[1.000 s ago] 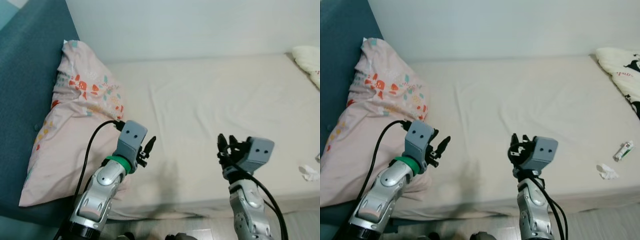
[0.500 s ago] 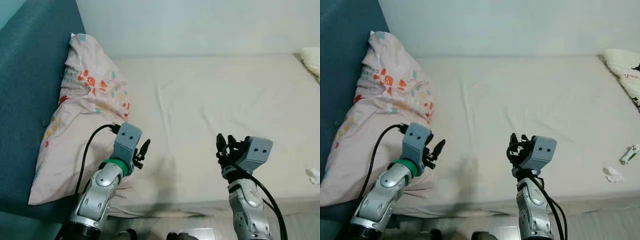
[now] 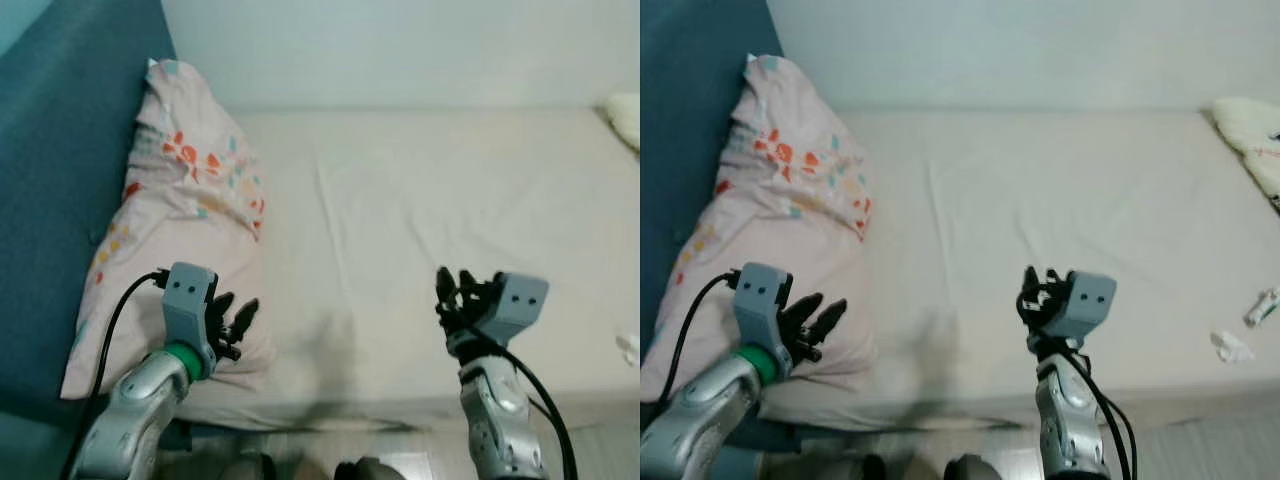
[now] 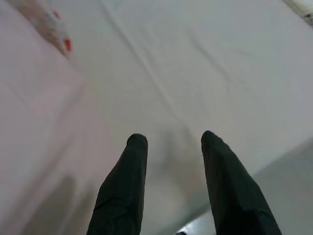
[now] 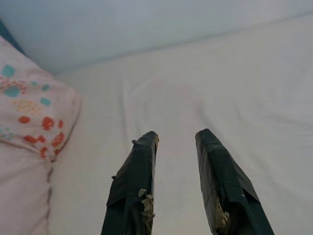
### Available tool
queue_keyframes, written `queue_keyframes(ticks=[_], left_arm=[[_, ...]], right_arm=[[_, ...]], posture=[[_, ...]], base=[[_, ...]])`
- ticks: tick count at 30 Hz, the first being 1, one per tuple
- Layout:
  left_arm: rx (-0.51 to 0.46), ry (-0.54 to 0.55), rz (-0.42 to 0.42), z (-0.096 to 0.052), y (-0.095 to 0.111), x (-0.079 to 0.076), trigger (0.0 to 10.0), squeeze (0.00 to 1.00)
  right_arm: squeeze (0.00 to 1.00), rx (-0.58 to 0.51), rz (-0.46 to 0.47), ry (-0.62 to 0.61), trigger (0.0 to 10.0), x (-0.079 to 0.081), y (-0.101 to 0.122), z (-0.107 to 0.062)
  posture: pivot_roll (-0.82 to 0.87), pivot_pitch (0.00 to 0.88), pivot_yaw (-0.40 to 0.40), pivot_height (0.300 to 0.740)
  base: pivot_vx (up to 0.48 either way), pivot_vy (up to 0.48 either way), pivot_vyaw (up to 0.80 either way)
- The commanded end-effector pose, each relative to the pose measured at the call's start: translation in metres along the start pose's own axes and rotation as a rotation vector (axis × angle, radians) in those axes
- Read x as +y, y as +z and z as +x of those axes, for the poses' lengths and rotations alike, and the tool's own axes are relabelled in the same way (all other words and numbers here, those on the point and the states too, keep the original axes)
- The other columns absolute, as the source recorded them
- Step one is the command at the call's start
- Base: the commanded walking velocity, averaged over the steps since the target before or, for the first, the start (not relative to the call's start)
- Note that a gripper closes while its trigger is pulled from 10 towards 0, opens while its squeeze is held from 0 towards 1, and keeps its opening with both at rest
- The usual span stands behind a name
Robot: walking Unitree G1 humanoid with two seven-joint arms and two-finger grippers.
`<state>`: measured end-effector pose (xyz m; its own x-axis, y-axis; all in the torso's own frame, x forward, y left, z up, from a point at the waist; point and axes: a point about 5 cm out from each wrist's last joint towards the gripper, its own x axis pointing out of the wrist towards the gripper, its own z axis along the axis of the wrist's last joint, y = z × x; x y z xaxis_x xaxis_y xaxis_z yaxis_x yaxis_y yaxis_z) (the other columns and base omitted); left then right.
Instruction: Clean up the room
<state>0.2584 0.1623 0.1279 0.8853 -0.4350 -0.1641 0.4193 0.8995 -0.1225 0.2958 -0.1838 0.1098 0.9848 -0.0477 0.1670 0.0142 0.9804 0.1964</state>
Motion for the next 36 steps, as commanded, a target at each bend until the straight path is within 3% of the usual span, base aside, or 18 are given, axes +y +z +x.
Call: queue_keyframes(ticks=[1,6,10,15,18,19,24,25,26,31,32,34,36], left_arm=[[0.021,-0.045,-0.038,-0.007,-0.004,-0.002,10.0,0.0],[0.056,-0.09,-0.053,-0.015,-0.007,-0.005,10.0,0.0],[0.1,-0.103,-0.121,-0.019,-0.012,-0.008,10.0,0.0],[0.124,-0.076,-0.137,-0.013,-0.011,-0.014,10.0,0.0],[0.157,-0.024,-0.124,-0.005,-0.01,-0.015,10.0,0.0],[0.181,0.059,-0.123,0.006,-0.01,-0.012,10.0,0.0],[0.182,0.145,-0.111,0.009,-0.006,-0.006,10.0,0.0],[0.175,0.163,-0.103,0.005,-0.003,-0.002,10.0,0.27],[0.173,0.172,-0.091,-0.002,-0.001,0.001,10.0,1.0],[0.208,0.22,-0.059,-0.019,-0.003,0.009,10.0,1.0],[0.286,0.305,-0.046,-0.026,-0.013,0.016,10.0,1.0],[0.286,0.305,-0.046,-0.026,-0.013,0.016,10.0,1.0],[0.431,0.522,-0.104,-0.034,-0.04,0.034,10.0,1.0]], right_arm=[[0.0,0.035,0.003,-0.01,10.0,-0.004,-0.007,-0.003],[0.0,0.038,0.005,-0.004,10.0,-0.003,-0.008,-0.001],[0.0,0.04,0.002,0.001,10.0,-0.002,-0.007,0.002],[0.0,0.038,0.0,0.003,10.0,-0.002,-0.006,0.004],[0.0,0.036,-0.001,0.003,10.0,-0.002,-0.006,0.004],[0.0,0.033,-0.001,0.002,10.0,-0.002,-0.006,0.004],[0.0,0.029,-0.002,0.002,10.0,-0.002,-0.005,0.003],[0.0,0.027,-0.002,0.0,10.0,-0.003,-0.005,0.001],[0.0,0.029,-0.002,-0.001,10.0,-0.004,-0.005,0.0],[0.0,0.042,-0.002,0.001,10.0,-0.005,-0.008,-0.002],[0.0,0.046,-0.001,0.007,10.0,-0.004,-0.009,-0.001],[0.0,0.046,-0.001,0.007,10.0,-0.004,-0.009,-0.001],[0.0,0.047,0.0,0.024,10.0,0.001,-0.008,0.003]], posture=[[-0.01,0.139,0.071,0.63],[0.0,0.141,0.067,0.626],[0.0,0.143,0.064,0.626],[0.0,0.144,0.063,0.626],[0.0,0.144,0.063,0.626],[-0.01,0.145,0.069,0.626],[-0.03,0.154,0.079,0.626],[-0.02,0.162,0.077,0.626],[-0.01,0.166,0.072,0.626],[0.0,0.17,0.069,0.626],[0.01,0.172,0.062,0.626],[0.01,0.172,0.062,0.626],[0.01,0.172,0.062,0.626]], base=[[0.0,0.0,0.0],[0.0,0.0,0.0],[0.0,0.0,0.0],[0.0,0.0,0.0],[0.0,0.0,0.0],[0.0,0.0,0.0],[0.0,0.0,0.0],[0.0,0.0,0.0],[0.0,0.0,0.0],[0.0,0.0,0.0],[0.0,0.0,0.0],[0.0,0.0,0.0],[0.0,0.0,0.0]])
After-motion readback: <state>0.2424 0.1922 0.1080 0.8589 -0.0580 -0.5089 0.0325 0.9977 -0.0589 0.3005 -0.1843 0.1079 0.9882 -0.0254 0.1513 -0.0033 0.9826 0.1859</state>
